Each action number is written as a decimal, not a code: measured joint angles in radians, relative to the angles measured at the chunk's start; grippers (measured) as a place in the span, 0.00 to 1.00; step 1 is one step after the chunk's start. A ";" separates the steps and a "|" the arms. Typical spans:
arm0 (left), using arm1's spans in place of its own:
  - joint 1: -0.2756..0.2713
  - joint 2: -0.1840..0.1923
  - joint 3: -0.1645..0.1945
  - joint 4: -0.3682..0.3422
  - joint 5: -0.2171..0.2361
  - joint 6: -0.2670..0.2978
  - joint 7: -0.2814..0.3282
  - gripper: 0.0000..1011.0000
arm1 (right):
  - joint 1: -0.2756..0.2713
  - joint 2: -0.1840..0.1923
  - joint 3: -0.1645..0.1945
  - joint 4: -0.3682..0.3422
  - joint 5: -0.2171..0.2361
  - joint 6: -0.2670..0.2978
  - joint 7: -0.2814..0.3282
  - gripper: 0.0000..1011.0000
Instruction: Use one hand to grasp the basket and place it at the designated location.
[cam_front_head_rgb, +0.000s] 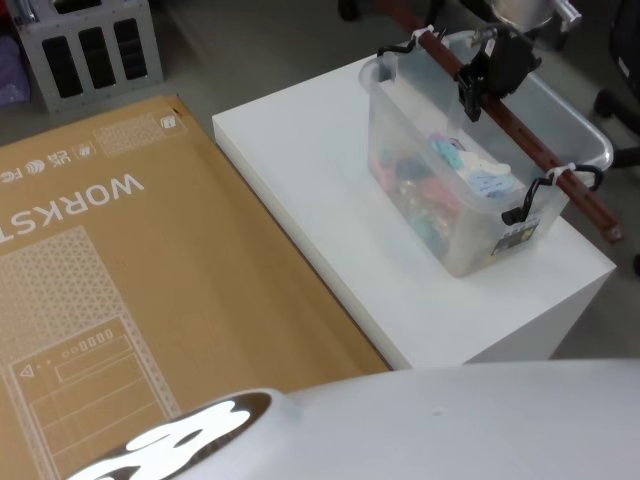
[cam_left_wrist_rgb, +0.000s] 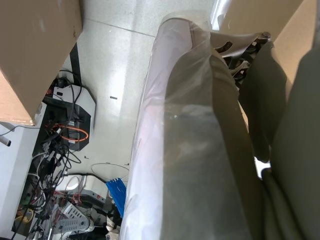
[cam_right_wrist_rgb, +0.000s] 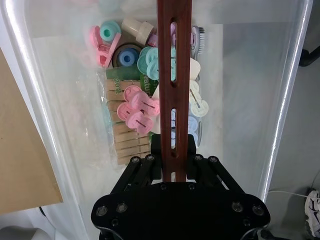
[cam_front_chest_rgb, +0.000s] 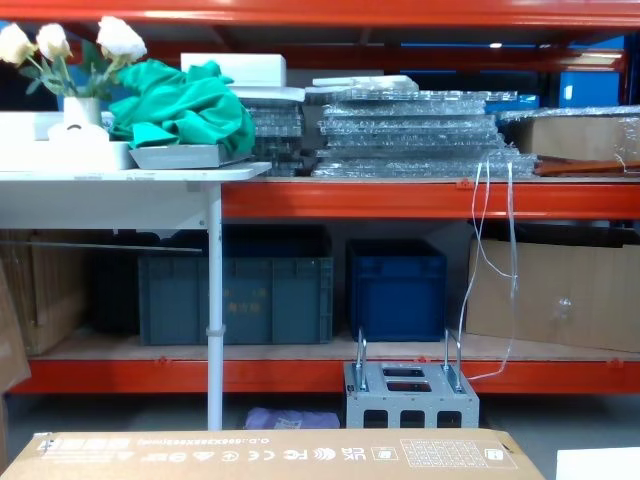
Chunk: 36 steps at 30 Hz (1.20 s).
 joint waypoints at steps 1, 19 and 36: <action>0.000 0.000 0.000 0.000 0.000 0.000 0.000 0.00 | 0.000 0.000 -0.001 0.000 -0.001 0.000 0.001 0.24; 0.000 0.000 0.000 0.000 0.000 0.000 0.000 0.00 | 0.017 -0.019 -0.010 0.017 -0.015 -0.004 0.006 0.24; 0.000 0.000 0.000 0.000 0.000 0.000 0.000 0.00 | 0.050 -0.033 -0.008 0.015 -0.020 -0.008 0.010 0.24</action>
